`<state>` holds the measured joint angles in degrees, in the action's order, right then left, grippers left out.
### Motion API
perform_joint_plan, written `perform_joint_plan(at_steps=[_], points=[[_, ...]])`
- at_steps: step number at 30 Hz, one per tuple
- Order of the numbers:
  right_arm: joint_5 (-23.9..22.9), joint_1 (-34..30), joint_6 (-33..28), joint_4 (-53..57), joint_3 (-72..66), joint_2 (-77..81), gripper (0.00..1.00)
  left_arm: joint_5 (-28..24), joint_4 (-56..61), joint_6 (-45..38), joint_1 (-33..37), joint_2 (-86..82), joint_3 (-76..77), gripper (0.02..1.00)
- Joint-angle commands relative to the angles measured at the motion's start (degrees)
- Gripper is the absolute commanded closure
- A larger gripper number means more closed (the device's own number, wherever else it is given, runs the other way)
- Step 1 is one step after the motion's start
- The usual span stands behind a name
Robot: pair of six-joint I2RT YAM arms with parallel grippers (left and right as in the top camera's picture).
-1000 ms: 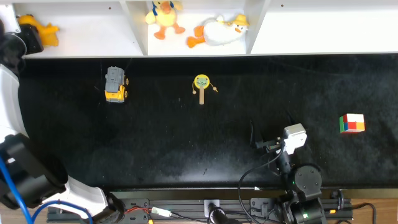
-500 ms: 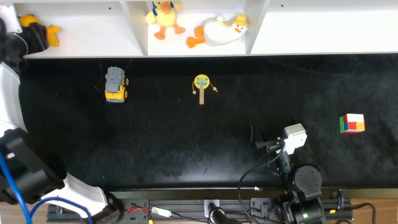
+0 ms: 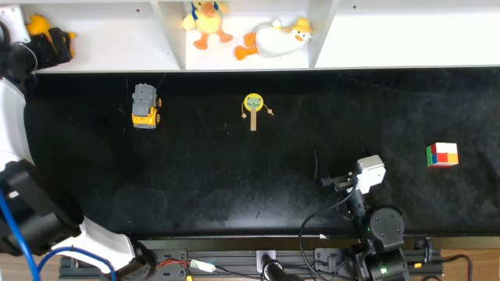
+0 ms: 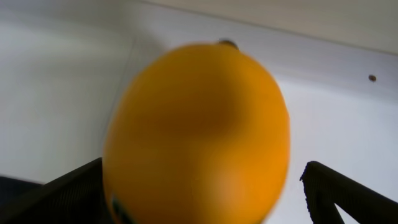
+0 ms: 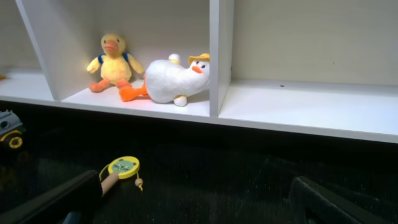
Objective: Store Toys
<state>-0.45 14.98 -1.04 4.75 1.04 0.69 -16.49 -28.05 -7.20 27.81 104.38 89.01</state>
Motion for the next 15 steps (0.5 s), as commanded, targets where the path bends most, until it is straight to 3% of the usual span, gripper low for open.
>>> perform_joint_plan(at_steps=[1, 6, 10, 15], points=[[-0.2, -0.4, 0.4, -0.3, -0.8, -0.4, 0.007, 1.8, -3.4, 0.1, -0.1, -8.2, 1.5, 0.02], [-0.2, -0.4, 0.4, -0.3, -0.8, -0.4, 0.005, 8.9, -14.1, 0.0, -0.1, -14.7, 1.5, 0.02], [-0.2, -0.4, 0.4, -0.3, -0.8, -0.4, 0.005, 9.2, -23.6, 0.5, -0.2, -17.8, 1.4, 0.02], [-0.2, -0.4, 0.4, -0.3, -0.8, -0.4, 0.005, 8.4, -32.5, 7.1, -2.7, -18.4, 0.0, 0.02]])
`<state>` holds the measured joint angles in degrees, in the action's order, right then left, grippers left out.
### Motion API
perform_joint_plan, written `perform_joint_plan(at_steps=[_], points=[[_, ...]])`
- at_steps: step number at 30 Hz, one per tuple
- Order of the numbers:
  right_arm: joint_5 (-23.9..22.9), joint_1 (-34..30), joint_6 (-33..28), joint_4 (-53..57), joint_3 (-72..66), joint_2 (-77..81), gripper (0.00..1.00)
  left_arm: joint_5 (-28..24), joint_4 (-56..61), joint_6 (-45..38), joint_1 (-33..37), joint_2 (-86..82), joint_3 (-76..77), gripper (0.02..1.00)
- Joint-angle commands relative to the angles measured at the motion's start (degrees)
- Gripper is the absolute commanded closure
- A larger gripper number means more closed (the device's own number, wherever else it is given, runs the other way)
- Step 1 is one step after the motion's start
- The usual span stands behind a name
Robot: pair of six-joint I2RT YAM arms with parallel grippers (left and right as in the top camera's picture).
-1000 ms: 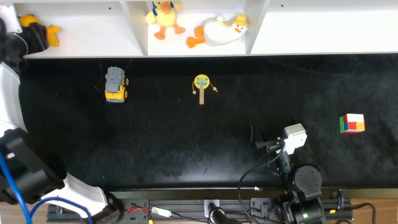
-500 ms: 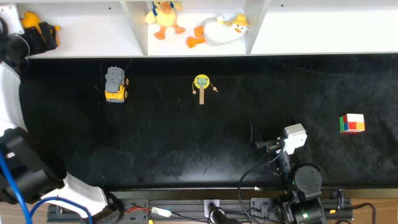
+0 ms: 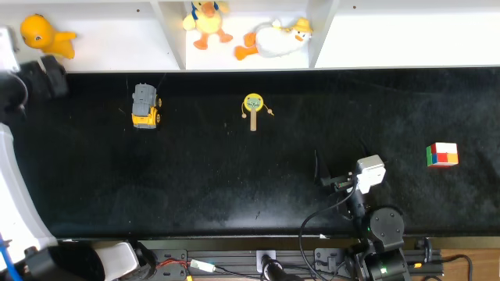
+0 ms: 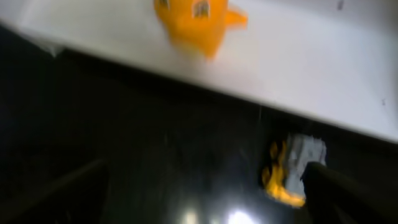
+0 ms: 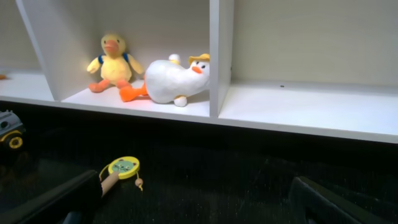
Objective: Store Toys
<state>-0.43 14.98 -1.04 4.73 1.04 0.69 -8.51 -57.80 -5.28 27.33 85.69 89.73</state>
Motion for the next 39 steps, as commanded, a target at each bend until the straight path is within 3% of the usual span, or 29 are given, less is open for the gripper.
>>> perform_joint_plan(at_steps=[1, 6, 11, 18, 28, 34, 39], points=[[-0.3, -0.4, 0.4, -0.3, -0.8, -0.4, 0.007, 0.5, -3.4, 5.4, -3.2, 0.2, -1.4, 0.02], [-0.3, -0.4, 0.4, -0.3, -0.8, -0.4, 0.003, 1.0, -4.1, 5.4, -11.1, -0.1, -5.7, 0.02], [-0.3, -0.4, 0.4, -0.3, -0.8, -0.4, 0.005, 4.8, -4.4, 7.4, -19.1, -0.1, -10.4, 0.02], [-0.3, -0.4, 0.4, -0.3, -0.8, -0.4, 0.005, 5.2, -0.6, 10.3, -25.4, -0.1, -18.4, 0.023], [-0.3, -0.4, 0.4, -0.3, -0.8, -0.4, 0.003, 17.8, 12.7, 16.4, -27.8, -0.1, -28.9, 0.02], [-0.3, -0.4, 0.4, -0.2, -0.8, -0.4, 0.005, 17.5, 24.2, 15.8, -27.8, -0.1, -34.4, 0.023], [-0.3, -0.4, 0.4, -0.3, -0.8, -0.4, 0.003, 13.9, 29.9, 14.1, -27.8, 0.0, -37.7, 0.02]])
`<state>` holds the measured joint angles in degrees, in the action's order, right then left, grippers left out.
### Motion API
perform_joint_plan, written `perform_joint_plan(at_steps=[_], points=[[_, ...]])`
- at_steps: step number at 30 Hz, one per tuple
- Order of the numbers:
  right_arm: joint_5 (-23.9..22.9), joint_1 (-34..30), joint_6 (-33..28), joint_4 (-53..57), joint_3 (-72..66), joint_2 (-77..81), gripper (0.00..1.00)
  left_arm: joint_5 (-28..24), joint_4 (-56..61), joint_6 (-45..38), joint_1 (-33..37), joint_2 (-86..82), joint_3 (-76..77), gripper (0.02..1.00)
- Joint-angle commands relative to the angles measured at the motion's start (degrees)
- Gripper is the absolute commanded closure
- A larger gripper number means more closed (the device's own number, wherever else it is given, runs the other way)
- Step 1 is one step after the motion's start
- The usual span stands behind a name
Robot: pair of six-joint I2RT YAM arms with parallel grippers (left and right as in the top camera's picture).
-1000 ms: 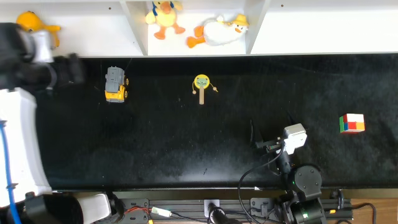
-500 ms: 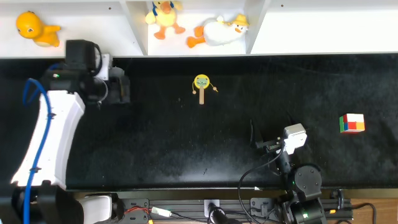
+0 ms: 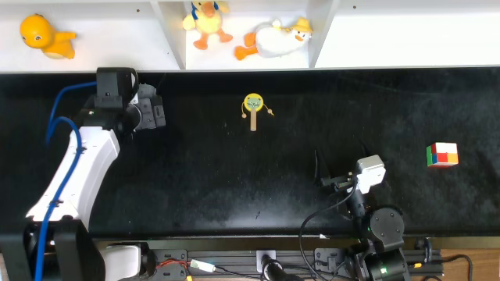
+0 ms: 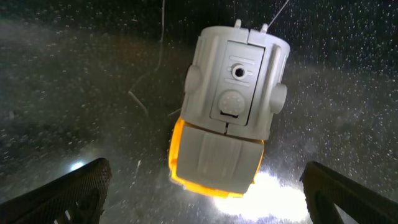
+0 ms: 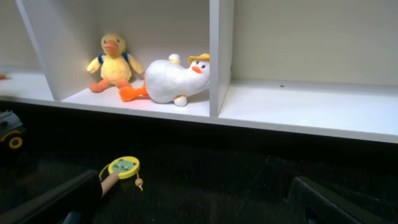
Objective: Store Toys
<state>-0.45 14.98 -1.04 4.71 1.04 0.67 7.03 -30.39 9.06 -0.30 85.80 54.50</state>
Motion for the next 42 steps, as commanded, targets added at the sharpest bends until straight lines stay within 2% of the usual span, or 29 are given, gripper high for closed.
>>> perform_joint_plan(at_steps=[1, 13, 15, 18, 21, 25, 30, 39, 42], points=[[-0.2, -0.4, 0.4, -0.2, -0.8, -0.4, 0.005, -1.6, 3.2, -0.2, -0.2, -0.1, -3.0, 0.02], [-0.3, -0.4, 0.4, -0.2, -0.8, -0.4, 0.007, -2.0, 9.4, -0.2, -0.1, 4.7, -5.0, 0.02], [-0.2, -0.4, 0.4, -0.2, -0.8, -0.4, 0.007, -2.0, 9.3, -0.2, -0.1, 4.8, -5.0, 0.093], [-0.2, -0.4, 0.4, -0.2, -0.8, -0.4, 0.005, -2.0, 9.3, -0.2, -0.1, 4.9, -5.0, 0.292], [-0.3, -0.4, 0.4, -0.2, -0.8, -0.4, 0.005, -2.0, 9.3, -0.2, -0.1, 4.9, -5.0, 0.43], [-0.3, -0.4, 0.4, -0.2, -0.8, -0.4, 0.007, -2.0, 9.2, -0.2, -0.1, 4.9, -5.0, 0.533], [-0.2, -0.4, 0.4, -0.2, -0.8, -0.4, 0.005, -2.0, 8.5, 0.5, -0.1, 4.9, -4.9, 0.584], [-0.2, -0.4, 0.4, -0.2, -0.8, -0.4, 0.005, -1.8, -7.0, 0.4, -0.1, -1.7, 2.7, 0.958], [-0.2, -0.4, 0.4, -0.2, -0.8, -0.4, 0.005, -1.1, -8.7, 0.4, -0.1, -5.2, 4.0, 0.982]])
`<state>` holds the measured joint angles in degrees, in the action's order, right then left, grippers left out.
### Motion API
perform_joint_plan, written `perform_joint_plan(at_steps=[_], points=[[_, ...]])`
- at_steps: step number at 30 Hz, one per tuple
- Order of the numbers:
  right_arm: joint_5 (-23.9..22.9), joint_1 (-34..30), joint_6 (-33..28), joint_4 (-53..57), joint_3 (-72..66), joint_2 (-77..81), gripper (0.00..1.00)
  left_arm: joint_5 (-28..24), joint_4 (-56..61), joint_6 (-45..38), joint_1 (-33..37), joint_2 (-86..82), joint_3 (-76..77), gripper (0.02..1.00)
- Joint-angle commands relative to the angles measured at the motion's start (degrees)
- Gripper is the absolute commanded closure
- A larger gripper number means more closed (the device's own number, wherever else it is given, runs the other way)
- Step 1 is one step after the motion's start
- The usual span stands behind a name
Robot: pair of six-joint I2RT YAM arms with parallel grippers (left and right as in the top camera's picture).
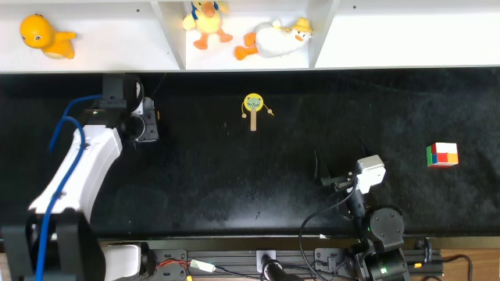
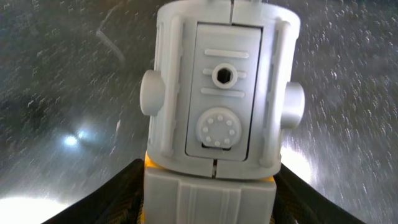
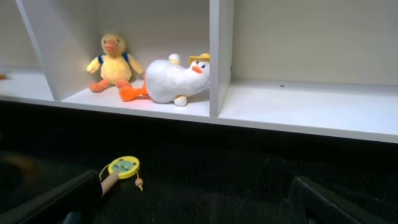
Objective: Store Toys
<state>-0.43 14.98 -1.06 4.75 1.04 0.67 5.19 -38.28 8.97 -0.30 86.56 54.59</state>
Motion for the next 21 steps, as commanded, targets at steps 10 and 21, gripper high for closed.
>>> perform_joint_plan(at_steps=[10, 21], points=[[-0.3, -0.4, 0.4, -0.3, -0.8, -0.4, 0.005, 1.6, 11.2, -4.5, 0.8, -6.0, 4.1, 0.982], [-0.3, -0.4, 0.4, -0.3, -0.8, -0.4, 0.003, -1.3, 14.6, -10.5, 5.9, 2.3, 12.4, 0.98]])
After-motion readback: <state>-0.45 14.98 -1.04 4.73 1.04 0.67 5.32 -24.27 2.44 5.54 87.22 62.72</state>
